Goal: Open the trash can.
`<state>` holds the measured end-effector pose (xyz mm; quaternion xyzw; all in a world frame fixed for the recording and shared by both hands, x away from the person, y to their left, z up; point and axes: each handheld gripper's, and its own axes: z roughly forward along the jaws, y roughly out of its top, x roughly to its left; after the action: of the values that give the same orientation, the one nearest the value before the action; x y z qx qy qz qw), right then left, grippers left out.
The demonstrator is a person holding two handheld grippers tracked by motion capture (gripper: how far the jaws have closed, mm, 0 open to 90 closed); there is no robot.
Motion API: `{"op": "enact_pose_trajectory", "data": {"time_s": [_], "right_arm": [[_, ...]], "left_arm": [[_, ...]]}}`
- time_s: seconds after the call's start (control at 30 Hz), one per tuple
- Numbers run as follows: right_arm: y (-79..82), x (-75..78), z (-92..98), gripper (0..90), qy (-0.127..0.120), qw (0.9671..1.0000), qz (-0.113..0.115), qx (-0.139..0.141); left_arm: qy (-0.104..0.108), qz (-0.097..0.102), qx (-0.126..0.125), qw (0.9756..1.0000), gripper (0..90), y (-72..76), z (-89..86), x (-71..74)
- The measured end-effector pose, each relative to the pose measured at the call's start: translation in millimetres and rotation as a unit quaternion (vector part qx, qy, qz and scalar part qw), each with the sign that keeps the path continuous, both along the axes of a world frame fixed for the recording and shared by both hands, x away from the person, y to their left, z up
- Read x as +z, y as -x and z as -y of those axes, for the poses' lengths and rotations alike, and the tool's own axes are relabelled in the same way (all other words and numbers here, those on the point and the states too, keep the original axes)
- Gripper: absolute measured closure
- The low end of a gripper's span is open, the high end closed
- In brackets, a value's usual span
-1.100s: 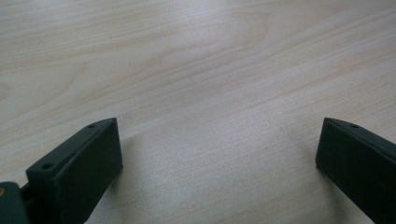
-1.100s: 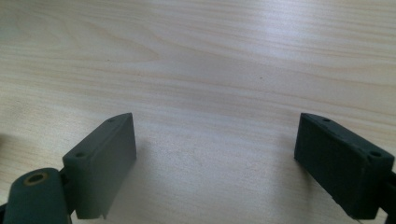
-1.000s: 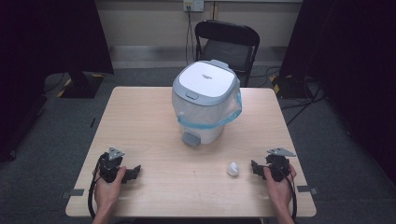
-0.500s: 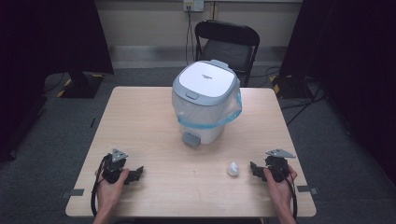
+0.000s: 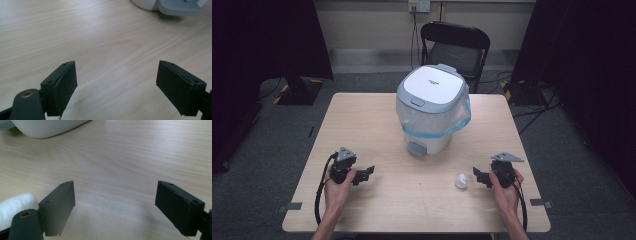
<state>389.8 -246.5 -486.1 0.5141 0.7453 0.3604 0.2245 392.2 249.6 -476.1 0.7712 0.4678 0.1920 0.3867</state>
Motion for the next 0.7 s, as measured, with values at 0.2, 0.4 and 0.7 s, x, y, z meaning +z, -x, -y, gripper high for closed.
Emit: {"op": "enact_pose_trajectory", "data": {"time_s": [0.2, 0.4, 0.7], "right_arm": [[-13.9, 8.5, -8.7, 15.3, -0.002, 0.9999, 0.008, 0.012], [-31.5, 18.0, -14.1, 15.3, -0.007, 0.9998, 0.014, 0.014], [-67.6, 34.9, -19.6, 16.6, 0.023, 0.9993, 0.027, 0.009]], "left_arm": [[0.008, 0.003, -0.008, 0.9999, 17.1, -22.5, 10.9, 9.4], [0.029, -0.003, -0.010, 0.9995, 17.1, -52.6, 19.2, 21.5], [0.030, 0.010, -0.021, 0.9993, 16.3, -103.0, 24.0, 42.3]]}}
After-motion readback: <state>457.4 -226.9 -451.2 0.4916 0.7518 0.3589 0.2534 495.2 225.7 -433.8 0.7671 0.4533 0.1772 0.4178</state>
